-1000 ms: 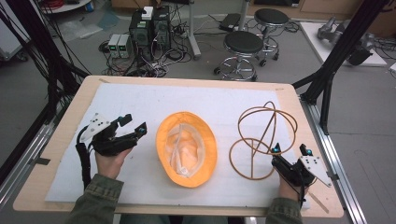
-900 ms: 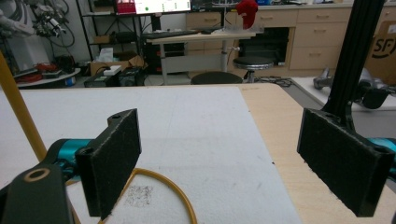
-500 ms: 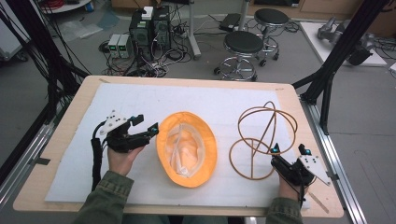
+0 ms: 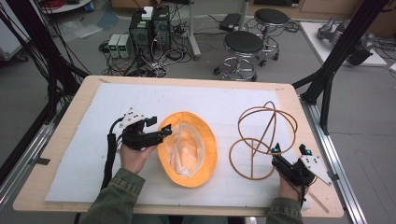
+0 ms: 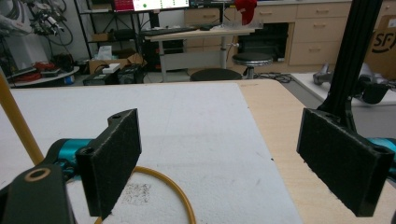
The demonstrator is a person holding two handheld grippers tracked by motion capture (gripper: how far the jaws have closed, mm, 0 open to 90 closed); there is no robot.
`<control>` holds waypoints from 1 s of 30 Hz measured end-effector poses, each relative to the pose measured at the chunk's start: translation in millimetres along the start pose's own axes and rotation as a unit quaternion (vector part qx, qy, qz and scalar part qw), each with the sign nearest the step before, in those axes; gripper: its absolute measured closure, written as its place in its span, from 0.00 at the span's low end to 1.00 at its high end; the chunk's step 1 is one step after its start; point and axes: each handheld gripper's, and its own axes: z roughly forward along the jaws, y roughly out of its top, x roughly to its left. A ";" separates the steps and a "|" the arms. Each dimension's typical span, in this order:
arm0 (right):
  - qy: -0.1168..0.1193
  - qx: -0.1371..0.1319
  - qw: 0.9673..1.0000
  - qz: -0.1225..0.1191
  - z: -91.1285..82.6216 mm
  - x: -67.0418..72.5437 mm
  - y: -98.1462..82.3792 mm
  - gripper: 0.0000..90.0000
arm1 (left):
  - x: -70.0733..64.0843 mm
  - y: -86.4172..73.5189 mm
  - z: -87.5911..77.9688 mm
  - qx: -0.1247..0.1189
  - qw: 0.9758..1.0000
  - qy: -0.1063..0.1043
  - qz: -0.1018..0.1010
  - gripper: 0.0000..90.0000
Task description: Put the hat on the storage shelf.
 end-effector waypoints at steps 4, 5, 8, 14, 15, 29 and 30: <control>0.005 0.000 1.000 0.001 0.0 -0.3 0.0 0.14 | -3.6 -1.6 7.2 0.024 1.000 0.001 -0.001 0.38; 0.017 -0.007 1.000 0.004 -0.6 -0.5 0.3 0.14 | -4.6 -2.1 10.0 0.038 0.999 -0.006 -0.009 0.39; 0.024 -0.010 1.000 0.004 -1.4 0.2 0.6 0.14 | -4.8 -2.5 11.8 0.052 0.998 -0.013 -0.017 0.50; 0.026 -0.012 1.000 0.003 -0.9 0.4 0.3 0.14 | -2.5 -1.7 10.7 0.068 0.996 -0.033 -0.041 0.88; 0.025 -0.012 1.000 0.003 -1.0 0.3 0.3 0.14 | -2.4 -1.1 9.6 0.062 0.997 -0.035 -0.043 0.96; 0.026 -0.009 1.000 0.006 -2.7 0.5 0.4 0.14 | -10.5 -2.0 3.9 0.034 0.999 -0.033 0.008 0.97; 0.026 -0.009 1.000 0.006 -2.7 0.5 0.4 0.14 | -11.1 -1.8 3.0 0.031 0.999 -0.034 0.013 0.97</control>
